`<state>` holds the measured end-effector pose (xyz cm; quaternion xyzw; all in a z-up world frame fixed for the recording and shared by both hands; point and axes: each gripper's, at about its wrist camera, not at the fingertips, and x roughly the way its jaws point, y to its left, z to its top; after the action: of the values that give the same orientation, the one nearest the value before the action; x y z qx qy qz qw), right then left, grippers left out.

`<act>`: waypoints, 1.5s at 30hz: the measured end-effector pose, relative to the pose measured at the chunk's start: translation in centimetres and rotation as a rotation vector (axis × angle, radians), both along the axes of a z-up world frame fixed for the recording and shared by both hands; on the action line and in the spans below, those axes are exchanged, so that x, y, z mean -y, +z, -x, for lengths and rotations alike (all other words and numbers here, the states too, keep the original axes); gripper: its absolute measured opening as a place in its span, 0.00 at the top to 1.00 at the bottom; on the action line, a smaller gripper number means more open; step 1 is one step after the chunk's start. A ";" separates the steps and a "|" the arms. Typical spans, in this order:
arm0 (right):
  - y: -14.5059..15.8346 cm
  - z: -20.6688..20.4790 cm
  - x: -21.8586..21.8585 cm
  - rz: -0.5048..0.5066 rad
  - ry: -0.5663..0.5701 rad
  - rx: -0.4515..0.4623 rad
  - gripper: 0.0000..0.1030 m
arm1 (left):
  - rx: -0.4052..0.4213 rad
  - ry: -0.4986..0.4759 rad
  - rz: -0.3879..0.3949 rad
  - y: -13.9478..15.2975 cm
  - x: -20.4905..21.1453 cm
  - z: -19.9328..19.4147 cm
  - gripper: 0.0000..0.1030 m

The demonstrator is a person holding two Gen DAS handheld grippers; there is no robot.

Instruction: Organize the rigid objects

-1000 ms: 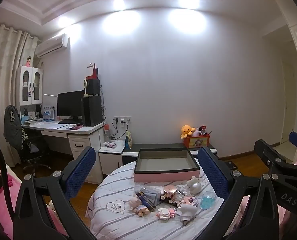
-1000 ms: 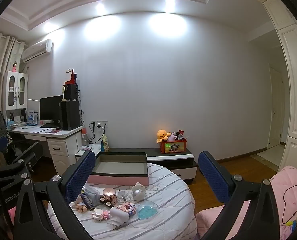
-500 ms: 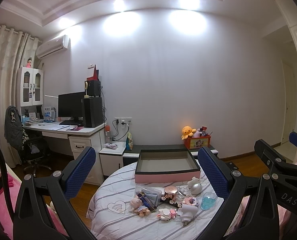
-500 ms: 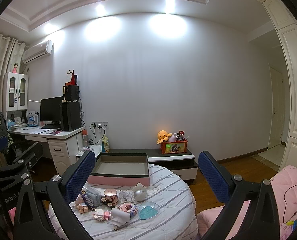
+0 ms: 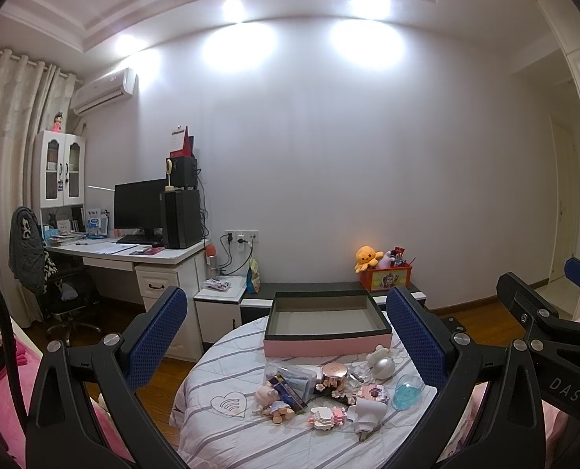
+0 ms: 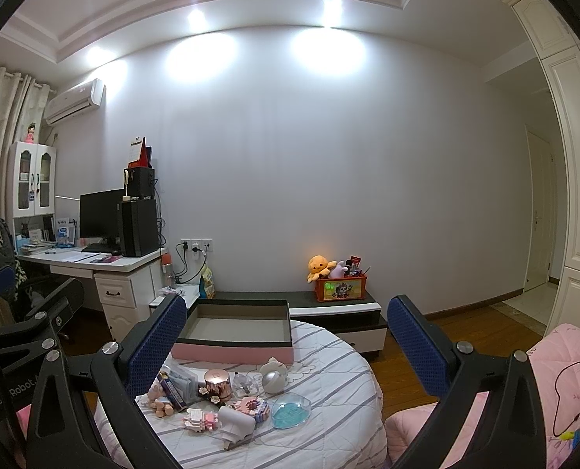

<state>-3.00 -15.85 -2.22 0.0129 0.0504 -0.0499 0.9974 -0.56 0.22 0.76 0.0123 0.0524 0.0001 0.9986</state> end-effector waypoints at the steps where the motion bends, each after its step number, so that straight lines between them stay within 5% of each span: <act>1: 0.0 0.0 0.0 0.000 0.000 -0.001 0.00 | 0.000 0.001 0.000 0.0 0.0 0.0 0.00; 45: 0.0 0.1 -0.2 0.000 0.001 0.003 0.00 | 0.000 0.003 0.002 0.0 -0.2 0.2 0.00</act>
<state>-3.12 -15.63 -2.19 0.0127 0.0490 -0.0492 0.9975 -0.80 0.42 0.73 0.0111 0.0526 0.0017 0.9986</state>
